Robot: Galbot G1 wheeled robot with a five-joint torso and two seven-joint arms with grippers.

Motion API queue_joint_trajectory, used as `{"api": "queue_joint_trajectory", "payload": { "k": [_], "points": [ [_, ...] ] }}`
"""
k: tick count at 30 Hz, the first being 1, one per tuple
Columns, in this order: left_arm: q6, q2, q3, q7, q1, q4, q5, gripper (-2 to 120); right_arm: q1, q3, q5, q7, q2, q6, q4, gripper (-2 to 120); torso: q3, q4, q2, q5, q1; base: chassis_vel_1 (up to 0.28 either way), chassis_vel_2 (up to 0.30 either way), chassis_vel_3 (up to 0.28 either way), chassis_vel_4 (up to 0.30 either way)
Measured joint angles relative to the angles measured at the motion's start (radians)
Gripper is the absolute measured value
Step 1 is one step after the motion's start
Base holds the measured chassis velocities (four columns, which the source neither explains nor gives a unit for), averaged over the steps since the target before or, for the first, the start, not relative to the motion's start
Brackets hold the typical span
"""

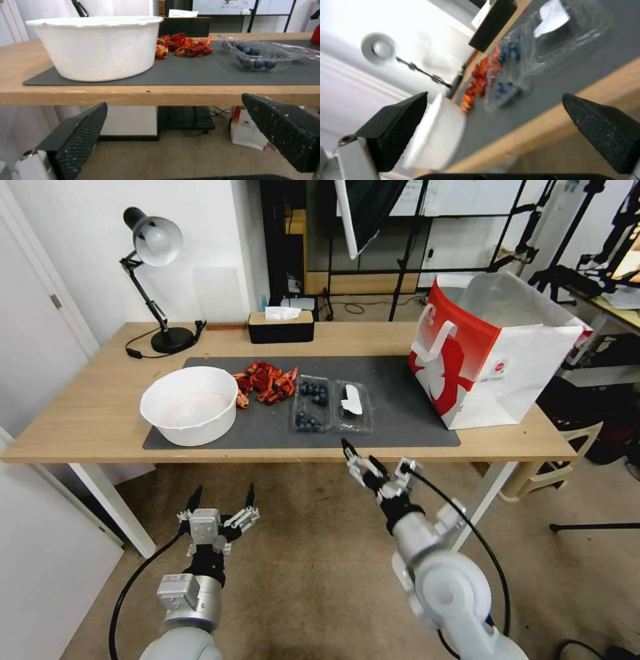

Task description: Close the takeout container lid, then place the container into the takeout bag.

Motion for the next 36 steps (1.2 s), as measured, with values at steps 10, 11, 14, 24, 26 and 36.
{"api": "queue_joint_trajectory", "payload": {
  "k": [10, 11, 14, 24, 26, 36],
  "points": [
    [0.000, 0.001, -0.005, 0.000, -0.007, 0.010, -0.004, 100, 0.127, -0.024, 0.222, 0.109, 0.067, 0.034, -0.077, 100, 0.000, 0.0000, 0.000, 0.0001, 0.000, 0.000, 0.000, 0.000, 0.000],
    [0.000, 0.001, -0.005, 0.000, -0.007, 0.010, -0.004, 100, 0.127, -0.024, 0.222, 0.109, 0.067, 0.034, -0.077, 100, 0.000, 0.0000, 0.000, 0.0001, 0.000, 0.000, 0.000, 0.000, 0.000],
    [0.000, 0.001, -0.007, 0.000, -0.009, 0.012, -0.004, 100, 0.156, -0.024, 0.241, 0.128, 0.082, 0.040, -0.108, 100, 0.000, 0.0000, 0.000, 0.0001, 0.000, 0.000, 0.000, 0.000, 0.000],
    [0.002, 0.001, -0.008, -0.001, -0.010, 0.014, -0.004, 100, 0.200, -0.018, 0.278, 0.174, 0.113, 0.044, -0.155, 100, 0.000, -0.0001, 0.000, 0.0001, 0.000, 0.000, 0.000, 0.000, 0.000],
    [0.003, 0.001, -0.008, -0.002, -0.010, 0.015, -0.004, 100, 0.209, -0.012, 0.289, 0.185, 0.125, 0.050, -0.162, 100, 0.000, -0.0001, 0.000, 0.0001, 0.000, 0.000, 0.000, 0.000, 0.000],
    [0.003, -0.001, -0.008, -0.003, -0.005, 0.013, 0.000, 100, 0.223, 0.007, 0.324, 0.221, 0.147, 0.078, -0.176, 100, 0.000, -0.0001, 0.000, 0.0002, 0.000, 0.000, 0.000, 0.000, 0.000]
  ]
}}
